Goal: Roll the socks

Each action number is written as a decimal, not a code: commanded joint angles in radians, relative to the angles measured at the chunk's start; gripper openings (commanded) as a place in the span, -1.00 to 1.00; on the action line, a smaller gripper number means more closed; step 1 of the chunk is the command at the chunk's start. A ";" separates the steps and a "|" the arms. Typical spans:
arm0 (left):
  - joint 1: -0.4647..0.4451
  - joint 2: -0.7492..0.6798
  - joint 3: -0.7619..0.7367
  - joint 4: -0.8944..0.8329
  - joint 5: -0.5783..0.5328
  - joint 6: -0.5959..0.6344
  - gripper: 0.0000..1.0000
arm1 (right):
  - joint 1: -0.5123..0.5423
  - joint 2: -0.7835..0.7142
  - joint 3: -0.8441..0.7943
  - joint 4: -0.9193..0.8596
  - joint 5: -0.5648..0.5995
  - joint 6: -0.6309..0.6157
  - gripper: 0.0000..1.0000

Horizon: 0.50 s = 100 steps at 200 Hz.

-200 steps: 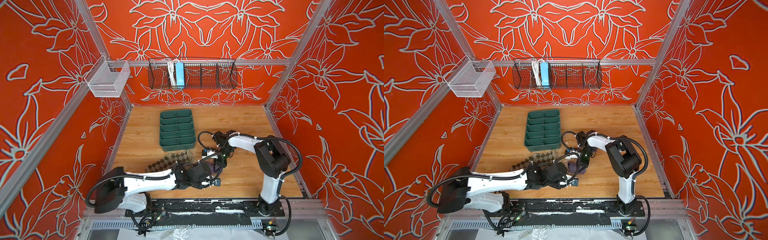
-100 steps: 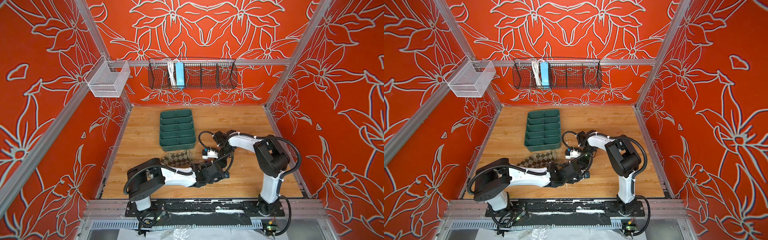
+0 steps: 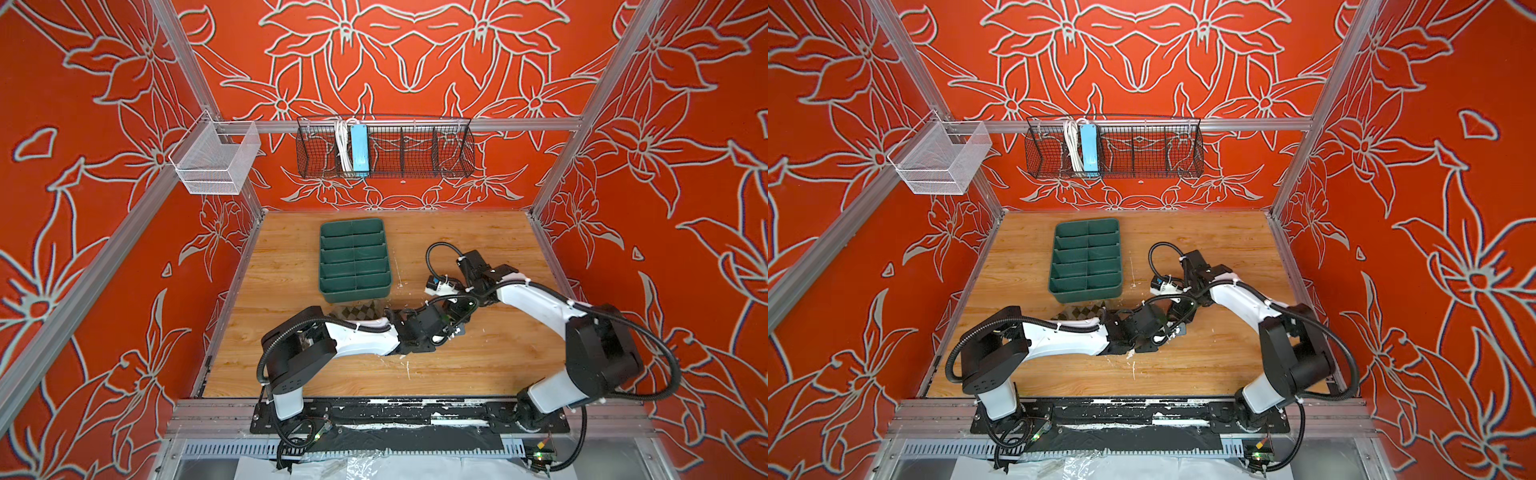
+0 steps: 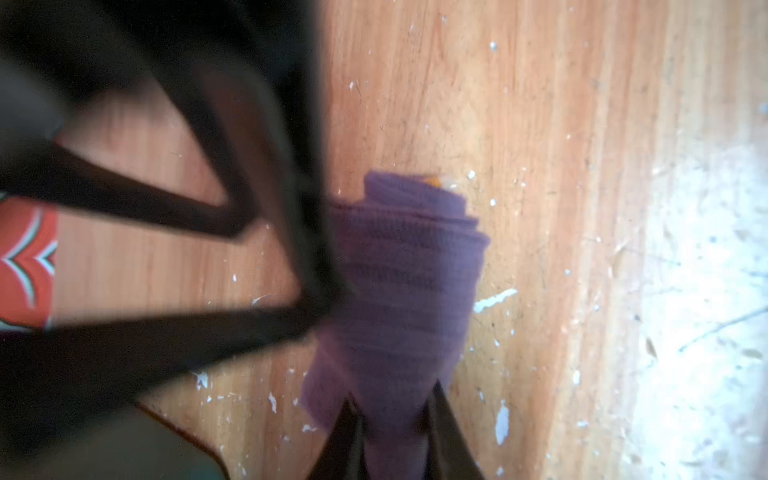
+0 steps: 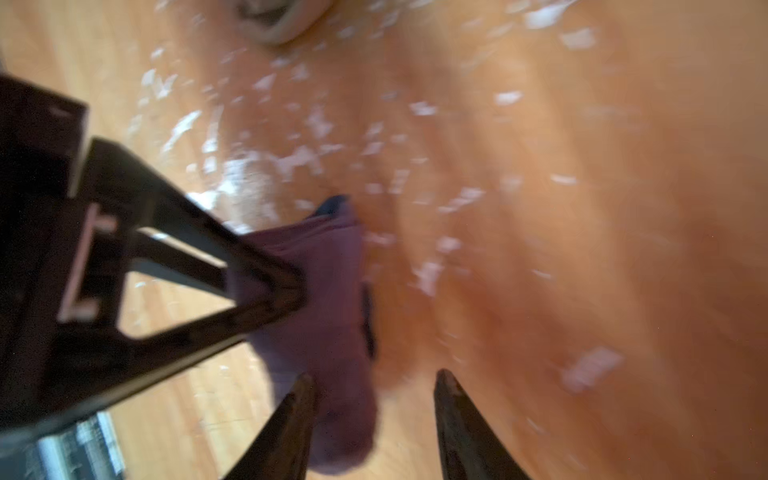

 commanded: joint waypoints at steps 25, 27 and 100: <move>0.122 0.080 0.086 -0.336 0.204 -0.038 -0.70 | -0.102 -0.368 -0.129 0.144 0.258 0.233 0.20; 0.126 0.084 0.094 -0.347 0.213 -0.039 -0.70 | -0.106 -0.379 -0.137 0.156 0.272 0.240 0.22; 0.297 0.332 0.454 -0.765 0.659 0.005 -0.69 | -0.139 -0.821 -0.184 0.046 -0.096 -0.128 0.47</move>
